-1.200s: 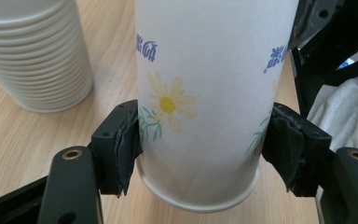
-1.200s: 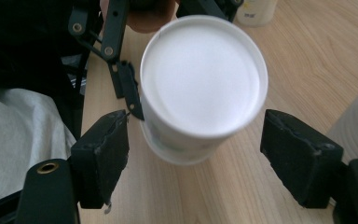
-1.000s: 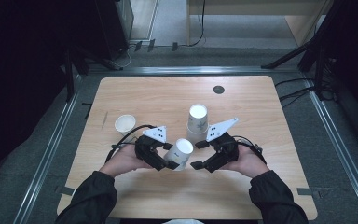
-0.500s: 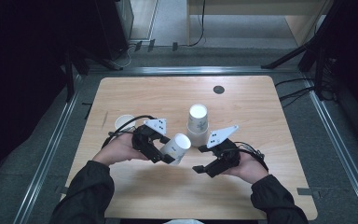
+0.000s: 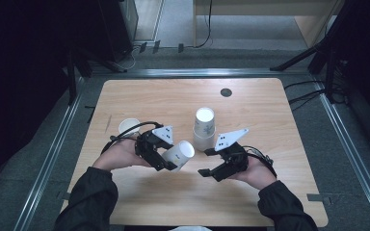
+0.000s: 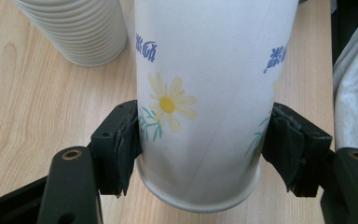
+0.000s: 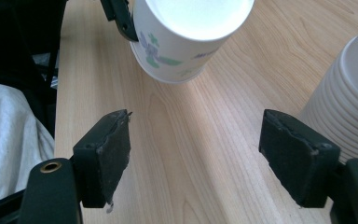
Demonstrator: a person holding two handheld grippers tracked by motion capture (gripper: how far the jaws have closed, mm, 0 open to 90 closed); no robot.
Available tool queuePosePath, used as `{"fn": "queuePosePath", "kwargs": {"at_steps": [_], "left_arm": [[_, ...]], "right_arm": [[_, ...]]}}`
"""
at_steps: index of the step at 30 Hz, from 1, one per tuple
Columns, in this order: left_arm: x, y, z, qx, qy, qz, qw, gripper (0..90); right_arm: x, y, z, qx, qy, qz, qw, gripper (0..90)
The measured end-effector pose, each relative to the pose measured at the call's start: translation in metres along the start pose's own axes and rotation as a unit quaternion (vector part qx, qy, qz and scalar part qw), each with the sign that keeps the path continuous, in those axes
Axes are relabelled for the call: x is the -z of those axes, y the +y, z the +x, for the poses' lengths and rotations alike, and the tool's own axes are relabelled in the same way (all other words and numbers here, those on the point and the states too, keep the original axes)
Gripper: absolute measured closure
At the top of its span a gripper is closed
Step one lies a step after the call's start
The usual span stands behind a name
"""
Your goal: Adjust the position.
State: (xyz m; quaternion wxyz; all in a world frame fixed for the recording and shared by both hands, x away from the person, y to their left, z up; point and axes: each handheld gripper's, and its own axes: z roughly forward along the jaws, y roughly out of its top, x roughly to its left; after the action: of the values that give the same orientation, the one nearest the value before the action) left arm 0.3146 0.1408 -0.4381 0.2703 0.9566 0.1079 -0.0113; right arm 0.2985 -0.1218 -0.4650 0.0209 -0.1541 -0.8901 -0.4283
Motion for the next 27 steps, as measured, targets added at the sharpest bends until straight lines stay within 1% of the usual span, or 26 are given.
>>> {"fn": "queuePosePath", "kwargs": {"at_steps": [1,7,11,13,14,16,20,22,26,27], "left_arm": [[-0.001,0.001,-0.001,-0.001,0.002,0.003,1.0000,31.4],[-0.010,0.005,-0.006,-0.013,-0.001,0.027,0.9995,31.4],[-0.017,0.008,-0.011,-0.021,-0.006,0.047,0.9987,31.2],[-0.020,0.009,-0.012,-0.022,-0.005,0.052,0.9984,31.2],[-0.021,0.010,-0.013,-0.027,-0.004,0.056,0.9981,31.2],[-0.023,0.013,-0.016,-0.028,-0.005,0.057,0.9979,31.2],[-0.022,0.021,-0.023,-0.042,-0.008,0.054,0.9976,31.3],[-0.023,0.024,-0.025,-0.043,-0.007,0.056,0.9975,31.3],[-0.029,0.025,-0.026,-0.046,-0.012,0.068,0.9965,31.3],[-0.030,0.025,-0.027,-0.044,-0.013,0.068,0.9966,31.3]], "right_arm": [[-0.001,0.000,0.000,0.000,0.002,0.000,1.0000,25.3],[-0.007,0.001,0.001,0.002,0.007,0.009,0.9999,25.2],[-0.010,0.001,0.002,0.005,0.011,0.013,0.9998,25.2],[-0.011,0.001,0.002,0.006,0.014,0.012,0.9998,25.2],[-0.011,0.001,0.002,0.006,0.014,0.012,0.9998,25.3],[-0.012,0.001,0.003,0.009,0.017,0.014,0.9997,25.2],[-0.012,0.001,0.002,0.010,0.025,0.009,0.9996,25.6],[-0.013,0.002,0.002,0.013,0.030,0.005,0.9995,25.5],[-0.016,0.004,0.005,0.021,0.038,0.007,0.9990,27.3],[-0.018,0.004,0.006,0.023,0.039,0.007,0.9989,27.9]]}}
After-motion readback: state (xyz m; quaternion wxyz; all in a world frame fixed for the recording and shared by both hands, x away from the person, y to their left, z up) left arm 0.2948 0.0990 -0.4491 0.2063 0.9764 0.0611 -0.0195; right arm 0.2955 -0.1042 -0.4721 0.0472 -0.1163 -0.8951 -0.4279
